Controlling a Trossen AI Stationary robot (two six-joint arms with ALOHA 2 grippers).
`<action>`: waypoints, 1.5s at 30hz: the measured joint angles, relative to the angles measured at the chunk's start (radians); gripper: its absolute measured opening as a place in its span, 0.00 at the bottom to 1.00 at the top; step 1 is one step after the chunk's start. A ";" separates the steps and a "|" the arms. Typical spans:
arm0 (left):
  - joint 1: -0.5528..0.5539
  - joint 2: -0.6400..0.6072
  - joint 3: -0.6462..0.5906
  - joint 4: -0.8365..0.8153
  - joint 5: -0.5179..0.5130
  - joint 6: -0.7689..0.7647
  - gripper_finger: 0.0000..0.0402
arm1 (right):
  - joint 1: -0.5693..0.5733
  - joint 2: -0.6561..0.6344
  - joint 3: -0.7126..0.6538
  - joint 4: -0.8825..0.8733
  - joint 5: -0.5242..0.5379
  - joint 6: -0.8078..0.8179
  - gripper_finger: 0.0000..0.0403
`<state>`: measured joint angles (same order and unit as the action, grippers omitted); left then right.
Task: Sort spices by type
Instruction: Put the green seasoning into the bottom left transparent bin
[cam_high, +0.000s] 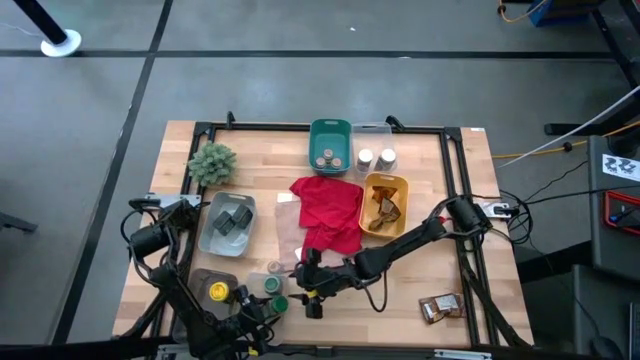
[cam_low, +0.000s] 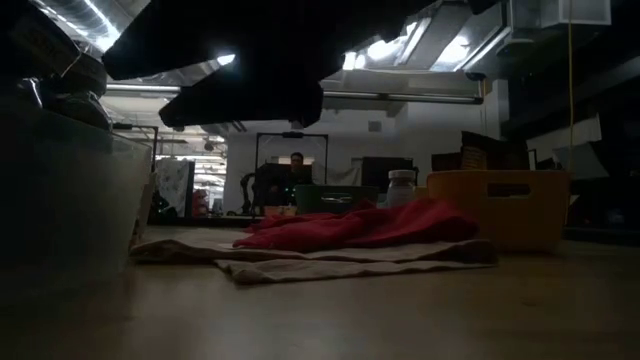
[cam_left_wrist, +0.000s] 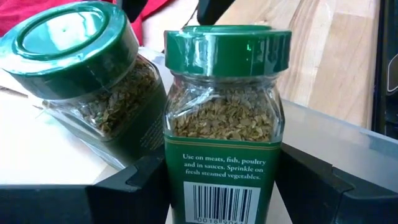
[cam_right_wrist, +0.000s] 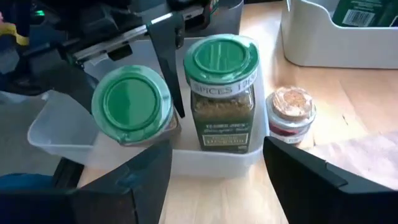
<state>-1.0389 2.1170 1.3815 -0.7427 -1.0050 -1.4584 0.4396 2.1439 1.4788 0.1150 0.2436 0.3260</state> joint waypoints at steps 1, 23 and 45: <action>0.000 0.000 0.000 0.000 0.000 0.000 0.59 | 0.000 0.001 0.000 0.001 0.001 0.000 0.63; 0.013 0.000 0.000 0.000 -0.001 0.034 0.59 | 0.007 0.049 0.002 0.181 -0.053 0.010 0.63; -0.029 -0.104 0.000 -0.019 -0.001 0.157 0.59 | 0.006 0.049 0.002 0.165 -0.125 0.006 0.63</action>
<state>-1.0683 2.0128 1.3815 -0.7617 -1.0061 -1.3010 0.4454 2.1925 1.4803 0.2798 0.1185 0.3325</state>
